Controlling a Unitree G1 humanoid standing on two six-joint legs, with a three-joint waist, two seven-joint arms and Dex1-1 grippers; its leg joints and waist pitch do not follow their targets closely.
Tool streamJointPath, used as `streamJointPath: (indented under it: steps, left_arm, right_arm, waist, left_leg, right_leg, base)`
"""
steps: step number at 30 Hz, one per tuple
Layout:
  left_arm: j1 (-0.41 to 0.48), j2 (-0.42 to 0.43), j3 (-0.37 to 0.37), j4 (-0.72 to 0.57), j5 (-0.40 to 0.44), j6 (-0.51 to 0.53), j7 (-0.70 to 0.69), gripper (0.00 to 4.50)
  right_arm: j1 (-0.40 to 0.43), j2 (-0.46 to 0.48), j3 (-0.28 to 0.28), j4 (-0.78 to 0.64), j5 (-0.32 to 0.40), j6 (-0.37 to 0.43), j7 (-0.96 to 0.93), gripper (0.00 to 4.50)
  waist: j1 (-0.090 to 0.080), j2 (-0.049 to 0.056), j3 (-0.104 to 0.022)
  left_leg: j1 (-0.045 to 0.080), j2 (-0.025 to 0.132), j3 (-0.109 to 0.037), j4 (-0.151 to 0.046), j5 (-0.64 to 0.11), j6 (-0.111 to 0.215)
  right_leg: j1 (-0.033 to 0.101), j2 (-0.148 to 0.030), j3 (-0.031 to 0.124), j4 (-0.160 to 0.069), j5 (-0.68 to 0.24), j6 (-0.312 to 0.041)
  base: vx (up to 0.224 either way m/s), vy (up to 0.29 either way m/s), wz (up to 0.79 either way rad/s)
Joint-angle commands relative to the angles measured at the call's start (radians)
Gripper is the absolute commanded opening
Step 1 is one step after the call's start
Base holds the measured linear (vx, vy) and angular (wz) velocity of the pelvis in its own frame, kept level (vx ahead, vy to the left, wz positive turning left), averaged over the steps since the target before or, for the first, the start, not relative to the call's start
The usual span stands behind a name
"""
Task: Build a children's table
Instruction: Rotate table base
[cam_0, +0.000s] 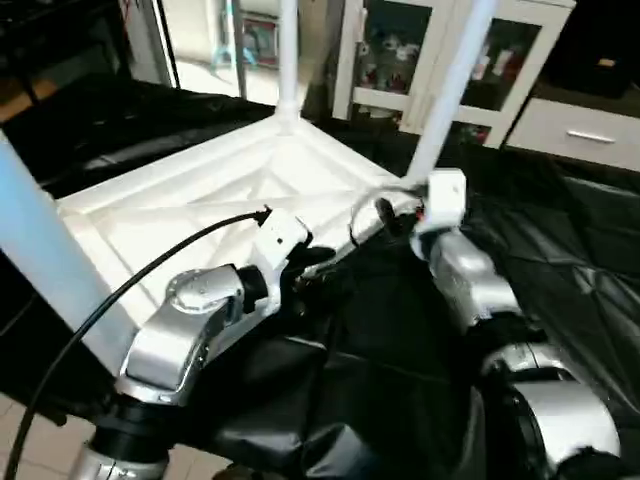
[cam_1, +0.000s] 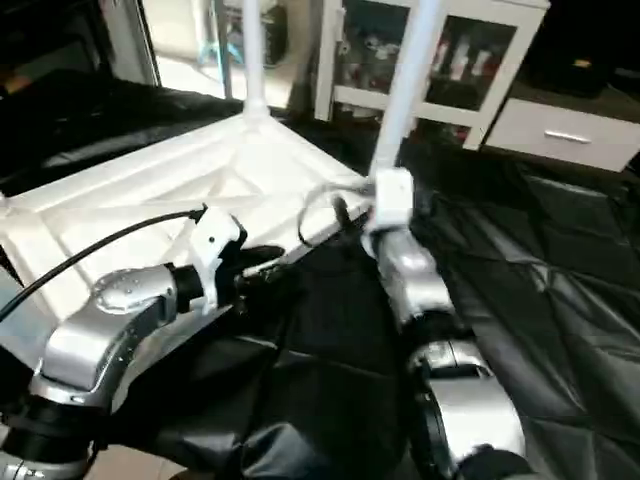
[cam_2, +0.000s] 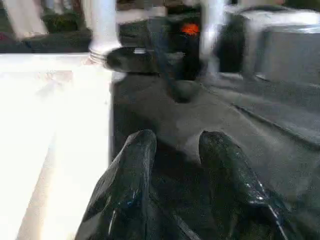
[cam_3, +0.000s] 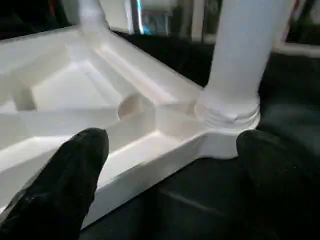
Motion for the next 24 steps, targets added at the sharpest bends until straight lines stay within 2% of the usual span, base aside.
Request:
streamJointPath:
  steps: [1,2,3,4,5,6,7,8,9,10,11,12,14,15,16,17,19,20,21,22,23,24]
  left_arm:
    - [0.005,-0.013,0.007,-0.021,0.007,-0.013,0.042,1.75]
    - [0.009,-0.036,0.014,-0.02,0.016,-0.02,0.088,1.75]
    - [0.015,-0.042,0.012,-0.026,0.027,-0.026,0.109,1.75]
    - [0.022,-0.049,0.01,-0.033,0.042,-0.034,0.136,1.75]
    - [0.041,-0.05,0.0,-0.062,0.046,-0.046,0.147,1.75]
    - [0.054,-0.048,-0.005,-0.085,0.031,-0.045,0.13,1.75]
    - [0.054,-0.048,-0.005,-0.085,0.031,-0.045,0.13,1.75]
    - [0.082,-0.04,-0.007,-0.136,-0.01,-0.033,0.086,1.75]
    - [0.12,-0.03,-0.008,-0.204,-0.052,-0.022,0.046,1.75]
    - [0.139,-0.025,-0.009,-0.234,-0.065,-0.014,0.036,1.75]
    - [0.151,-0.022,-0.01,-0.253,-0.073,-0.01,0.03,1.75]
    - [0.151,-0.022,-0.01,-0.253,-0.073,-0.01,0.03,1.75]
    - [0.201,-0.016,-0.006,-0.32,-0.057,0.037,0.074,1.75]
    - [0.236,-0.023,0.004,-0.346,-0.034,0.047,0.118,1.75]
    - [0.272,-0.032,0.016,-0.368,-0.012,0.054,0.165,1.75]
    - [0.3,-0.043,0.027,-0.382,0.001,0.058,0.202,1.75]
    - [0.3,-0.043,0.027,-0.382,0.001,0.058,0.202,1.75]
    - [0.353,-0.072,0.045,-0.369,0.031,0.026,0.269,1.75]
    - [0.355,-0.073,0.046,-0.368,0.032,0.024,0.271,1.75]
    - [0.384,-0.098,0.063,-0.349,0.04,-0.005,0.311,1.75]
    - [0.392,-0.122,0.073,-0.332,0.039,-0.024,0.337,1.75]
    - [0.392,-0.122,0.073,-0.332,0.039,-0.024,0.337,1.75]
  right_arm:
    - [0.015,-0.015,-0.011,-0.079,0.017,0.008,0.016,4.5]
    - [0.079,-0.026,-0.009,-0.194,0.03,0.026,0.03,4.5]
    - [0.122,-0.034,-0.002,-0.276,0.036,0.05,0.034,4.5]
    - [0.181,-0.045,0.007,-0.39,0.045,0.084,0.04,4.5]
    - [0.284,-0.066,0.029,-0.582,0.063,0.146,0.057,4.5]
    - [0.329,-0.078,0.042,-0.661,0.073,0.174,0.07,4.5]
    - [0.329,-0.078,0.042,-0.661,0.073,0.174,0.07,4.5]
    - [0.393,-0.099,0.06,-0.761,0.083,0.207,0.094,4.5]
    - [0.45,-0.117,0.071,-0.84,0.105,0.236,0.115,4.5]
    - [0.476,-0.124,0.074,-0.876,0.113,0.249,0.123,4.5]
    - [0.493,-0.128,0.077,-0.897,0.119,0.256,0.128,4.5]
    - [0.493,-0.128,0.077,-0.897,0.119,0.256,0.128,4.5]
    - [0.551,-0.137,0.093,-0.972,0.139,0.279,0.142,4.5]
    - [0.58,-0.137,0.105,-0.999,0.14,0.278,0.143,4.5]
    - [0.614,-0.133,0.11,-1.042,0.139,0.301,0.131,4.5]
    - [0.642,-0.129,0.111,-1.077,0.136,0.322,0.116,4.5]
    - [0.642,-0.129,0.111,-1.077,0.136,0.322,0.116,4.5]
    - [0.704,-0.12,0.117,-1.139,0.129,0.368,0.084,4.5]
    - [0.707,-0.119,0.117,-1.141,0.128,0.37,0.083,4.5]
    - [0.746,-0.112,0.128,-1.171,0.114,0.393,0.061,4.5]
    - [0.762,-0.107,0.132,-1.168,0.097,0.393,0.048,4.5]
    - [0.762,-0.107,0.132,-1.168,0.097,0.393,0.048,4.5]
  waist:
    - [-0.005,0.008,-0.08]
    - [-0.001,0.01,-0.073]
    - [0.0,0.012,-0.073]
    - [-0.002,0.024,-0.069]
    - [0.006,0.02,-0.071]
    - [0.006,0.02,-0.071]
    - [0.004,0.02,-0.076]
    - [0.002,0.016,-0.074]
    - [0.0,0.017,-0.072]
    - [0.001,0.012,-0.069]
    - [-0.003,0.016,-0.064]
    - [-0.009,0.015,-0.06]
    - [-0.01,0.018,-0.056]
    - [-0.01,0.017,-0.055]
    - [-0.014,-0.001,-0.05]
    - [-0.014,0.003,-0.05]
    - [-0.018,0.007,-0.052]
    - [-0.023,-0.019,-0.051]
    - [-0.019,-0.011,-0.05]
    - [-0.02,-0.009,-0.049]
    - [-0.022,-0.006,-0.051]
    - [-0.023,-0.004,-0.051]
  left_leg:
    - [0.028,0.067,-0.031,-0.078,-0.184,0.004]
    - [0.023,0.065,-0.031,-0.08,-0.2,0.009]
    - [0.024,0.067,-0.033,-0.08,-0.21,0.005]
    - [0.027,0.068,-0.035,-0.086,-0.232,-0.002]
    - [0.028,0.073,-0.039,-0.086,-0.228,-0.005]
    - [0.028,0.073,-0.039,-0.086,-0.228,-0.005]
    - [0.024,0.072,-0.041,-0.086,-0.195,0.01]
    - [0.018,0.068,-0.04,-0.087,-0.208,0.013]
    - [0.019,0.07,-0.04,-0.087,-0.224,0.011]
    - [0.018,0.073,-0.041,-0.09,-0.246,0.011]
    - [0.021,0.073,-0.041,-0.092,-0.283,0.004]
    - [0.022,0.069,-0.041,-0.093,-0.325,-0.005]
    - [0.029,0.069,-0.043,-0.093,-0.374,-0.024]
    - [0.029,0.071,-0.045,-0.095,-0.384,-0.028]
    - [0.024,0.071,-0.047,-0.096,-0.396,-0.029]
    - [0.025,0.071,-0.048,-0.097,-0.396,-0.032]
    - [0.027,0.067,-0.052,-0.097,-0.411,-0.039]
    - [0.027,0.067,-0.051,-0.095,-0.407,-0.035]
    - [0.025,0.068,-0.052,-0.096,-0.397,-0.034]
    - [0.028,0.068,-0.052,-0.098,-0.402,-0.035]
    - [0.024,0.069,-0.056,-0.101,-0.401,-0.041]
    - [0.026,0.07,-0.057,-0.104,-0.411,-0.046]
  right_leg:
    - [0.055,-0.056,0.048,-0.053,-0.061,-0.24]
    - [0.055,-0.058,0.051,-0.063,-0.108,-0.226]
    - [0.053,-0.061,0.052,-0.064,-0.133,-0.216]
    - [0.051,-0.051,0.051,-0.076,-0.164,-0.19]
    - [0.052,-0.055,0.053,-0.073,-0.147,-0.171]
    - [0.052,-0.055,0.053,-0.073,-0.147,-0.171]
    - [0.053,-0.055,0.051,-0.065,-0.116,-0.173]
    - [0.056,-0.057,0.05,-0.07,-0.155,-0.175]
    - [0.052,-0.059,0.051,-0.073,-0.18,-0.177]
    - [0.052,-0.063,0.052,-0.078,-0.228,-0.171]
    - [0.045,-0.06,0.052,-0.085,-0.285,-0.16]
    - [0.037,-0.056,0.051,-0.093,-0.351,-0.143]
    - [0.029,-0.055,0.052,-0.101,-0.419,-0.116]
    - [0.029,-0.057,0.053,-0.104,-0.432,-0.107]
    - [0.03,-0.057,0.051,-0.108,-0.477,-0.084]
    - [0.027,-0.057,0.052,-0.111,-0.504,-0.065]
    - [0.024,-0.054,0.05,-0.114,-0.533,-0.044]
    - [0.022,-0.052,0.049,-0.118,-0.537,-0.031]
    - [0.024,-0.056,0.05,-0.116,-0.531,-0.028]
    - [0.019,-0.055,0.051,-0.121,-0.539,-0.019]
    - [0.023,-0.055,0.049,-0.121,-0.526,-0.016]
    - [0.021,-0.054,0.049,-0.122,-0.519,-0.015]
  base:
    - [0.0,0.0,0.0]
    - [0.0,0.0,0.0]
    - [0.0,0.0,0.0]
    - [0.0,0.0,0.0]
    - [0.0,0.0,0.0]
    - [0.0,0.0,0.0]
    - [0.0,0.0,0.0]
    - [0.0,0.0,0.0]
    - [0.0,0.0,0.0]
    - [0.0,0.0,0.0]
    - [0.0,0.0,0.0]
    - [0.0,0.0,0.0]
    - [0.0,0.0,0.0]
    - [0.0,0.0,0.0]
    - [0.0,0.0,0.0]
    - [0.0,0.0,0.0]
    - [0.0,0.0,0.0]
    - [0.0,0.0,0.0]
    - [0.0,0.0,0.0]
    - [0.0,0.0,0.0]
    - [0.0,0.0,0.0]
    - [0.0,0.0,0.0]
